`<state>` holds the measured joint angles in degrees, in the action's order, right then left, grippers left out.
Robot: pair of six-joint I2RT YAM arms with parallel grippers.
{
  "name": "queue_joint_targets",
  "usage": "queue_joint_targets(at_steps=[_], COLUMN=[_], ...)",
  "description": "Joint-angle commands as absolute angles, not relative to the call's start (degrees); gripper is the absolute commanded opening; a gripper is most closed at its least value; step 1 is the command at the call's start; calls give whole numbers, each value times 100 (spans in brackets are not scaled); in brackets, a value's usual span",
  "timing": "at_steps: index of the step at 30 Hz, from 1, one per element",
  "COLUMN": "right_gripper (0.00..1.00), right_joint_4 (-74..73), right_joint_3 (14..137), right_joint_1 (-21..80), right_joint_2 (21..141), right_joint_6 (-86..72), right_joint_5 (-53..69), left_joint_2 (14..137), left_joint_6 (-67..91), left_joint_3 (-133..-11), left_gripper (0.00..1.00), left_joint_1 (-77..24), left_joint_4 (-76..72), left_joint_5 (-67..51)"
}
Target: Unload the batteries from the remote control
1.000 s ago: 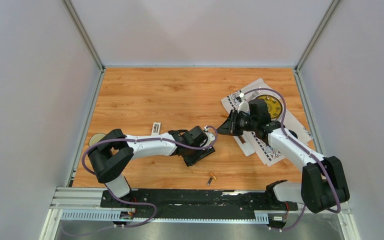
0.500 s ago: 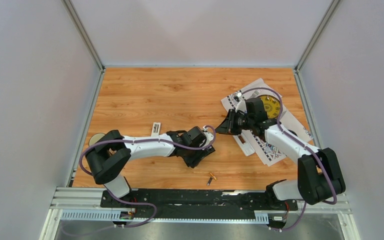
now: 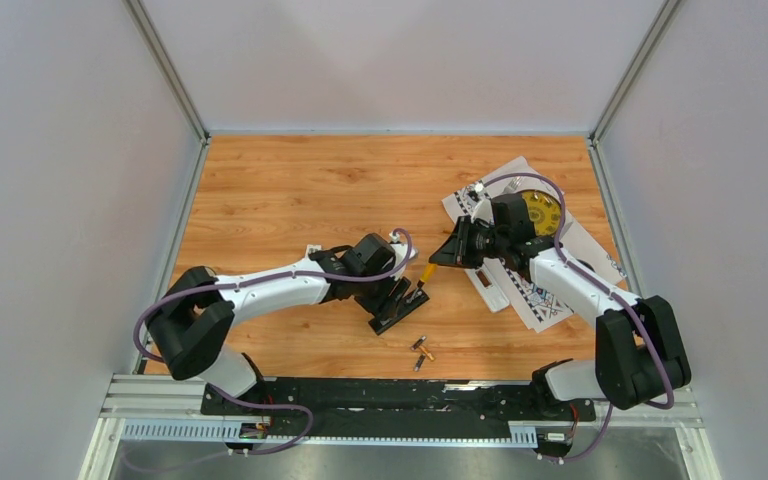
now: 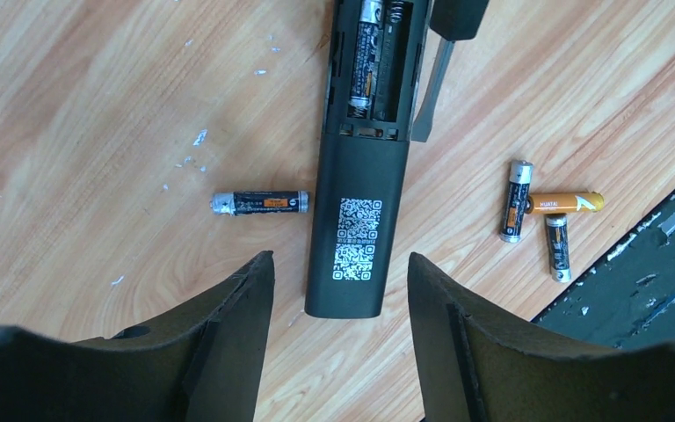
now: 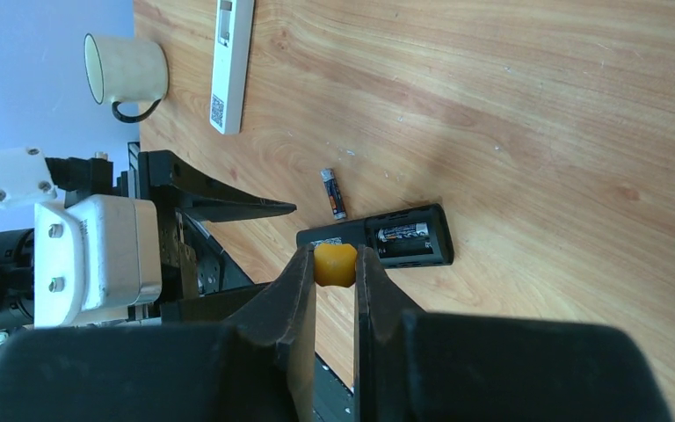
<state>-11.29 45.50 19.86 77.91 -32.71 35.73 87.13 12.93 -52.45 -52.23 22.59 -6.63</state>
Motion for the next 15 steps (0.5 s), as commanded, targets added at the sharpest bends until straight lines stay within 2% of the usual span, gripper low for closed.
queue_joint_targets(at_steps=[1, 15], right_gripper=[0, 0], right_joint_4=[-1107, -1204], right_joint_3=[4781, 4851], right_joint_1=[1951, 1784], right_joint_2=[7673, 7734], right_joint_6=[-3129, -3023], right_joint_5=[3454, 3480], left_joint_2=[8842, 9123], left_joint_6=[1441, 1810], left_joint_3=[-5317, -4817], left_gripper=[63, 63], left_joint_1=[-5142, -5098], left_joint_4=[2153, 1978], left_joint_5=[-896, -1063])
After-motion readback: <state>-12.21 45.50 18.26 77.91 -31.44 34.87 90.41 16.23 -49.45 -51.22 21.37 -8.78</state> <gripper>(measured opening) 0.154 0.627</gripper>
